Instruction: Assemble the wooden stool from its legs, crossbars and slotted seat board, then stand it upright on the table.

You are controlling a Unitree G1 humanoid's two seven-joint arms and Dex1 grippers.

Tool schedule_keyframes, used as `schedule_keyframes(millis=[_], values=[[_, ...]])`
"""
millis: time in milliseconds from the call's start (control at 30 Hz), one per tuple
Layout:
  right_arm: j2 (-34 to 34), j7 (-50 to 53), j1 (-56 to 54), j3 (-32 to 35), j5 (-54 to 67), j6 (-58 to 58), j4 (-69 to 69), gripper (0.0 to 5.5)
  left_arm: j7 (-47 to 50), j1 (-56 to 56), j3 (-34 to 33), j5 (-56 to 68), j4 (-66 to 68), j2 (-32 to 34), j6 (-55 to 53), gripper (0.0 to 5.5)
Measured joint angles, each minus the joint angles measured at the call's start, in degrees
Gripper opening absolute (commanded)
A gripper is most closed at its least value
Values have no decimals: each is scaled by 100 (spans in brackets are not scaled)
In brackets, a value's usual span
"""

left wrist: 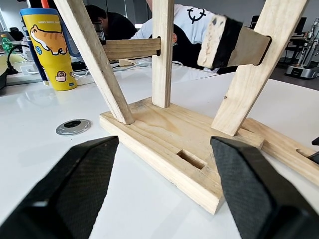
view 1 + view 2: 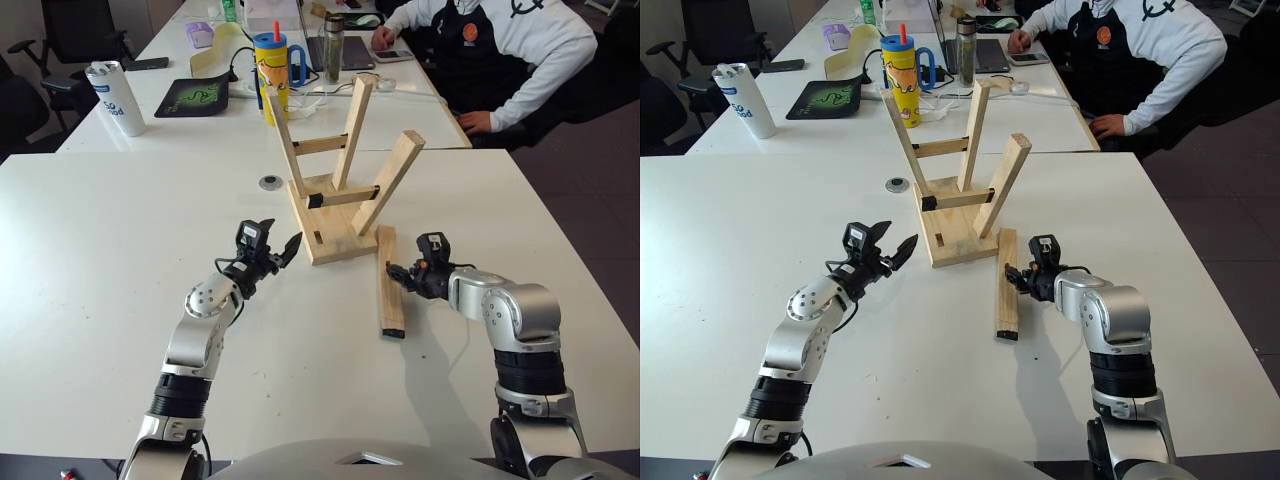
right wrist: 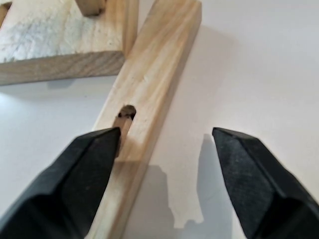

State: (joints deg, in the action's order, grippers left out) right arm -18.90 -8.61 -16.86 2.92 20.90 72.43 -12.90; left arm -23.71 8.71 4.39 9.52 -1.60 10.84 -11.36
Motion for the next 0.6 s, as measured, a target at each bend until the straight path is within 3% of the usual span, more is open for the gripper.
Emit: schedule_keyframes(millis=[267, 600], values=[[-211, -175, -119, -448, -273, -509, 386, 343, 43, -9, 1, -1, -36, -11, -20, 342], [-777, -534, -885, -606, -916, -2209, 2478, 343, 109, -193, 4, -9, -180, -23, -54, 342]])
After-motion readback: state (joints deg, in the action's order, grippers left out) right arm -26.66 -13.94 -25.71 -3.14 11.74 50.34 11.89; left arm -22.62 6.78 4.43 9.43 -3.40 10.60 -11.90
